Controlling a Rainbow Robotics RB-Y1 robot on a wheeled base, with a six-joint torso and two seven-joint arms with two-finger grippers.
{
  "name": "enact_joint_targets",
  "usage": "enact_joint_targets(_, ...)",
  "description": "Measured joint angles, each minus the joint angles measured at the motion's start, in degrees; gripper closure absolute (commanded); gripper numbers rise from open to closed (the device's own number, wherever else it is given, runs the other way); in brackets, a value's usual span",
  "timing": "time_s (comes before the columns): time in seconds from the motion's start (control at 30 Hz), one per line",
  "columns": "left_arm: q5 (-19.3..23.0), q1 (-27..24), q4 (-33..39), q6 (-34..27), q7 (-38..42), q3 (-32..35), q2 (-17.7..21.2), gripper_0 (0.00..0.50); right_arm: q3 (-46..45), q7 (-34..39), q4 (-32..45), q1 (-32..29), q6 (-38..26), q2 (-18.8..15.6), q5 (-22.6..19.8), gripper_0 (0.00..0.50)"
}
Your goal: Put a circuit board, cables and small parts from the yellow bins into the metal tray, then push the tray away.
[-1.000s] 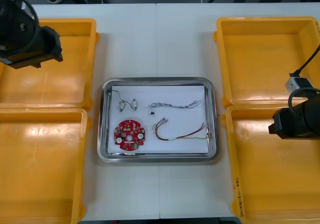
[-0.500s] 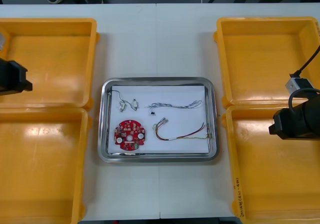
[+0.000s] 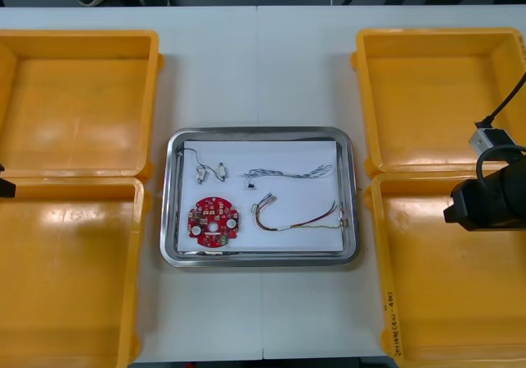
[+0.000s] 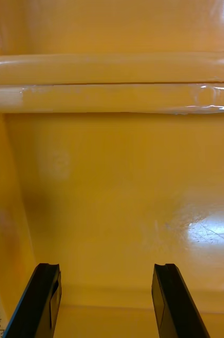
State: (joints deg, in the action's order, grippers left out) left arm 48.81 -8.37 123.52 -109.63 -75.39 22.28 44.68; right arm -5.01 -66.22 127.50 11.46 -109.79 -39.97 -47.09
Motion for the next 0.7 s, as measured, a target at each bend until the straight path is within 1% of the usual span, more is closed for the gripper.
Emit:
enact_joint_targets(0.2,1.2,3.4,1.3,0.0,0.0,1.4,0.0,0.000,0.0,-12.6,0.0,0.6,0.0,0.0,-0.7,0.000)
enact_joint_targets(0.4,2.3,6.4,2.3,0.0,0.0,2.7,0.0,0.000,1.5,-14.1,0.0,2.3,0.0,0.0,-0.4,0.000)
enact_joint_targets(0.57,2.8,8.3,2.7,0.0,0.0,3.1,0.0,0.000,6.1,-22.4,0.0,5.4,0.0,0.0,1.0,0.000)
enact_joint_targets(0.7,3.0,9.3,2.9,0.0,0.0,3.1,0.0,0.000,9.8,-23.0,0.0,7.9,0.0,0.4,1.8,0.000)
